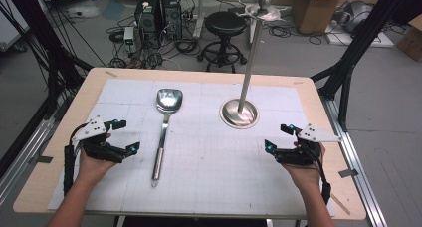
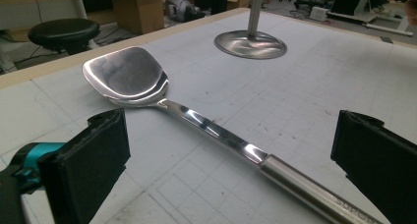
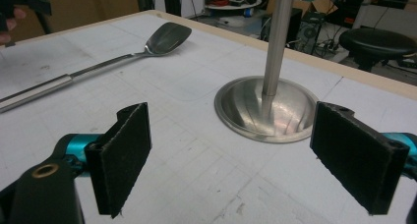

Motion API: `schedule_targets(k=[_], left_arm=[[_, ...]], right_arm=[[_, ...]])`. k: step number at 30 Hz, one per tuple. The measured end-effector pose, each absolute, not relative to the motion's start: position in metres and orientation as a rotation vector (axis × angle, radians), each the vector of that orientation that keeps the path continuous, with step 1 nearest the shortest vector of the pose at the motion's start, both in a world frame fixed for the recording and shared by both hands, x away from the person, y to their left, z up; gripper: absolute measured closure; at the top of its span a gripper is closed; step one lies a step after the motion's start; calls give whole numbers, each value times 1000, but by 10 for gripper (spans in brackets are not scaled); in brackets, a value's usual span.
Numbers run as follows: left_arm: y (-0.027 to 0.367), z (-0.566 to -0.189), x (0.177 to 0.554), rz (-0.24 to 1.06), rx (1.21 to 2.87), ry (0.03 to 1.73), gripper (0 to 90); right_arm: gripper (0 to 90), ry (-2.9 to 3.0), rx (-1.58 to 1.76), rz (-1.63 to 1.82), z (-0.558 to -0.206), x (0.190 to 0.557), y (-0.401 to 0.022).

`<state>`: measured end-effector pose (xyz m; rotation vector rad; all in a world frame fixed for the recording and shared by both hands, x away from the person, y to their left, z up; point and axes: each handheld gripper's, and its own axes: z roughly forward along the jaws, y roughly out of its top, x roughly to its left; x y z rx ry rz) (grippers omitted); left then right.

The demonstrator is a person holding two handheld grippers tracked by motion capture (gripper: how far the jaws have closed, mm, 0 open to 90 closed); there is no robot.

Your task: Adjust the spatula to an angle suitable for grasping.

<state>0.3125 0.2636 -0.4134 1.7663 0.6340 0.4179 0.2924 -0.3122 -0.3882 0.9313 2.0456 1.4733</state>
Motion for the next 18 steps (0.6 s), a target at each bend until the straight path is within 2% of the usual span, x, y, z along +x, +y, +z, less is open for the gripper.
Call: schedule_targets(k=[18], left_arm=[[254, -409, 309, 375, 1717, 584, 17]], right_arm=[[135, 2040, 928, 1465, -387, 290, -314]])
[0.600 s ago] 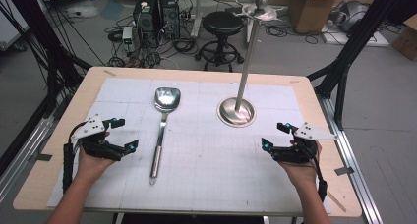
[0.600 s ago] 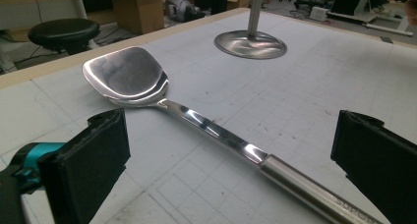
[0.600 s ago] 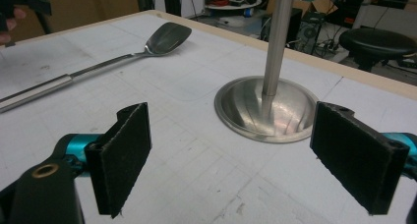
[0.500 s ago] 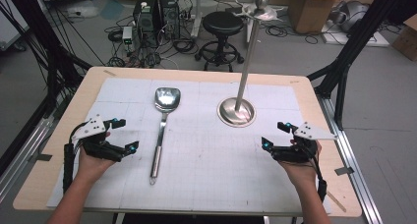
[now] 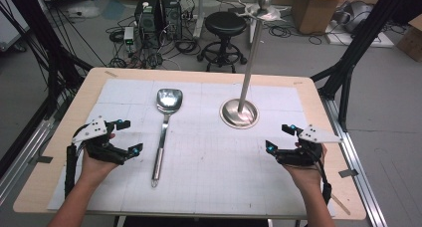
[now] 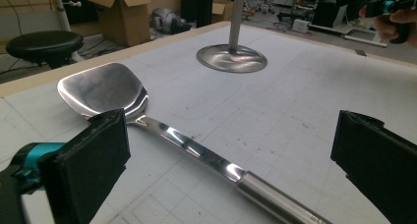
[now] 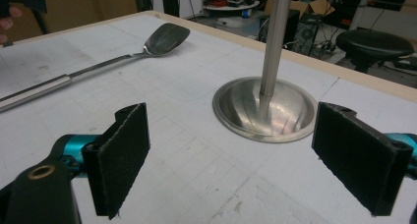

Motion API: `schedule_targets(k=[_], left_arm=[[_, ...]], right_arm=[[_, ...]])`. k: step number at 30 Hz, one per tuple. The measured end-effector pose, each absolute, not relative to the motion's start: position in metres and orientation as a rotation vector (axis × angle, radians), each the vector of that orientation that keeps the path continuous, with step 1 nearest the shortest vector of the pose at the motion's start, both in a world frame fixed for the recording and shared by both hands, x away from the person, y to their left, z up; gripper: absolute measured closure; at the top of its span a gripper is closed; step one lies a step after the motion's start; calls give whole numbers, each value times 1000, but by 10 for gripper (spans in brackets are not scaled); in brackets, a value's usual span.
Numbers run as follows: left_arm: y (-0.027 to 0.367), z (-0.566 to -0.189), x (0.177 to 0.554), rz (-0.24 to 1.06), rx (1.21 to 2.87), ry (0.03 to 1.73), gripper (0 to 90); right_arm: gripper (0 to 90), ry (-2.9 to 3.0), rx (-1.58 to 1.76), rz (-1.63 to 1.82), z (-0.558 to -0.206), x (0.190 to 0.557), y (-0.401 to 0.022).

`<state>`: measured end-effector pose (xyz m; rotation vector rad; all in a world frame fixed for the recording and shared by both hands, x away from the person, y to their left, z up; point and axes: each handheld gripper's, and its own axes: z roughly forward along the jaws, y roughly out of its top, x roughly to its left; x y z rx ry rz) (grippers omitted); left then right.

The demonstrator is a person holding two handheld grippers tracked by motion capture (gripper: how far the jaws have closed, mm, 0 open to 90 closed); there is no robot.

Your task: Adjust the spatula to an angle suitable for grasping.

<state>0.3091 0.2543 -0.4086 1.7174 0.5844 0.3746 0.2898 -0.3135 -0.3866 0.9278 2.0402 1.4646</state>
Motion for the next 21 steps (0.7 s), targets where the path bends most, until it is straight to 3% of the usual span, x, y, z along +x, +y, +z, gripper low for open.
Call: schedule_targets(k=[5, 12, 16, 21], left_arm=[[247, -406, 307, 366, 1734, 567, 17], [231, -405, 307, 334, 1776, 518, 114], [218, -408, 307, 295, 1837, 499, 319], [207, -411, 306, 338, 1904, 503, 403]], right_arm=[[136, 2053, 926, 1461, -388, 292, -312], [137, 2054, 932, 1466, -388, 292, -313], [138, 2058, 930, 1457, -388, 292, -312], [138, 2062, 929, 1454, -389, 292, -312]])
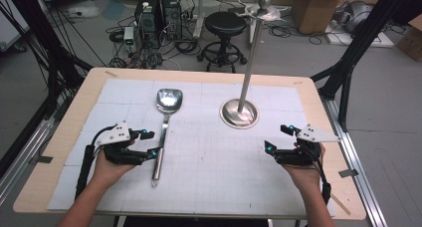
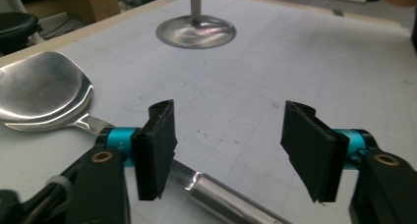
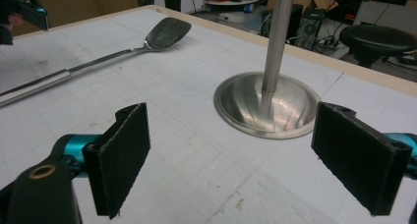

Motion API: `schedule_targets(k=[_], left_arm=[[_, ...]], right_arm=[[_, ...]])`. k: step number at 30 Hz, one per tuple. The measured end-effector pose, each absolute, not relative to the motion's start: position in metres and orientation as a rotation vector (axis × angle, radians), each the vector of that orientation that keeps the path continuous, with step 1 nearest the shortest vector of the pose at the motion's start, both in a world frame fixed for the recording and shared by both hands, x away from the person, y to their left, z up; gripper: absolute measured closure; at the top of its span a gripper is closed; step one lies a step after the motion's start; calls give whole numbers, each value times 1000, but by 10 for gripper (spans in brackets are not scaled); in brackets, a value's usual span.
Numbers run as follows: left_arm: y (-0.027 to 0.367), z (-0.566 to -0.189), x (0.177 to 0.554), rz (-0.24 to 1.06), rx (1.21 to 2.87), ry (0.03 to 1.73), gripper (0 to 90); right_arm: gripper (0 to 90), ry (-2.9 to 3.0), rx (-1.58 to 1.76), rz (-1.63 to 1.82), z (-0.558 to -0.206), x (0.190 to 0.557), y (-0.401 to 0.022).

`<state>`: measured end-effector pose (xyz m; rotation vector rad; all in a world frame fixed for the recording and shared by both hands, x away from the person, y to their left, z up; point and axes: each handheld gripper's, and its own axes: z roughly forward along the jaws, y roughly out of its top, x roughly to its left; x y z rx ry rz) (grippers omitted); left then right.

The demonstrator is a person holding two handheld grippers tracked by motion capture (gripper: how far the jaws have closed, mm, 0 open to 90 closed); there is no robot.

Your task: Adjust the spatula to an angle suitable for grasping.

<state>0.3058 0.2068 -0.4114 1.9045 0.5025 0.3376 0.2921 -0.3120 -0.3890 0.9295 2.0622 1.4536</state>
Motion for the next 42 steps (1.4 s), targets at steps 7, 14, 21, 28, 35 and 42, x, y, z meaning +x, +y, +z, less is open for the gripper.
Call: schedule_targets(k=[7, 14, 21, 28, 35, 42], left_arm=[[187, -419, 302, 342, 2027, 465, 538], [170, -425, 301, 271, 2119, 452, 684], [163, -429, 300, 308, 2183, 540, 853], [162, -432, 300, 260, 2218, 569, 888], [160, -439, 304, 226, 2277, 583, 888], [169, -436, 307, 201, 2296, 625, 888]], right_arm=[[140, 2072, 935, 1448, -391, 292, -312], [142, 2094, 925, 1425, -393, 293, -309], [144, 2105, 915, 1423, -393, 294, -308], [145, 2115, 918, 1422, -395, 294, -308], [146, 2131, 916, 1410, -396, 294, -306], [145, 2134, 912, 1403, -396, 295, -306]])
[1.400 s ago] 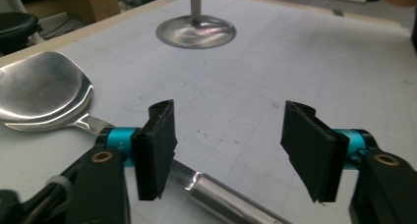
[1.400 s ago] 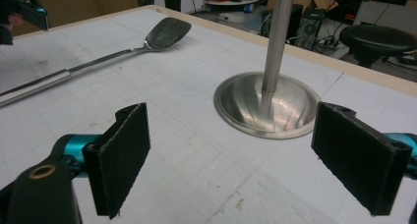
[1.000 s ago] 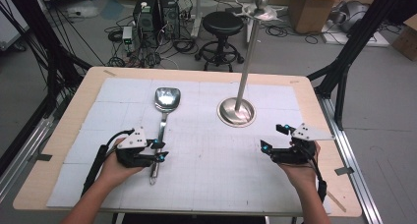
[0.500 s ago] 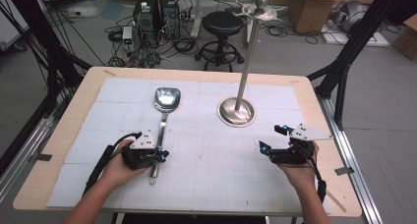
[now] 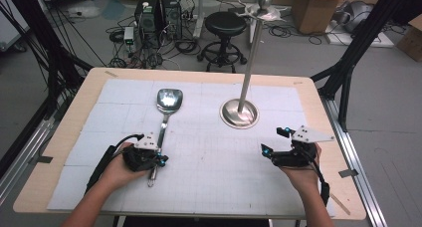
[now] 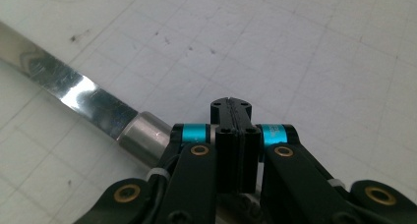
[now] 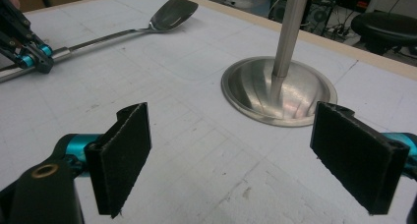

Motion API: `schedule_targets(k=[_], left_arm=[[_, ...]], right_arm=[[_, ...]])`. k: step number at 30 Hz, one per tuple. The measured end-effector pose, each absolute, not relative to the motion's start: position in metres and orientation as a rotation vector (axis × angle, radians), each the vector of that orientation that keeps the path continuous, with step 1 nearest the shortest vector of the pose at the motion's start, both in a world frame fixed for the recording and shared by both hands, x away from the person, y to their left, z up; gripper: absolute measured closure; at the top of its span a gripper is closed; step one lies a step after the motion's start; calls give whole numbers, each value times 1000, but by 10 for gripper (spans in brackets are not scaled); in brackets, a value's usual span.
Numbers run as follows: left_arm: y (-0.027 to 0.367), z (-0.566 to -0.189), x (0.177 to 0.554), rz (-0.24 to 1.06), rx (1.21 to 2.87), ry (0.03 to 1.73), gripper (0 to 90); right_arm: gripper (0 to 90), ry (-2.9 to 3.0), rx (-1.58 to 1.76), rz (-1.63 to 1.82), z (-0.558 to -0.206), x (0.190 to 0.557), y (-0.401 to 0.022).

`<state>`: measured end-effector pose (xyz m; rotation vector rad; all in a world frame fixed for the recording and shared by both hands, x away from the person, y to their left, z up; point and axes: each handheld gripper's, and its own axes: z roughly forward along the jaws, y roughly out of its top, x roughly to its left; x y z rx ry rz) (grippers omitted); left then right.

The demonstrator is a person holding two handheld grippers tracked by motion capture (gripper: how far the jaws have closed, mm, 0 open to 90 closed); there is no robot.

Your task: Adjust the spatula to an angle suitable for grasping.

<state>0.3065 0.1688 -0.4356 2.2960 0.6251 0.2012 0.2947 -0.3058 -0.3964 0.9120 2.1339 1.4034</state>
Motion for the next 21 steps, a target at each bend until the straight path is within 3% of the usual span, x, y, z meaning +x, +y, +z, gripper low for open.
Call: schedule_targets(k=[15, 21], left_arm=[[209, -425, 313, 212, 2217, 708, 888], [203, -429, 310, 171, 2231, 686, 891]], right_arm=[[146, 2146, 909, 1400, -398, 297, -305], [146, 2157, 904, 1390, -399, 298, -302]])
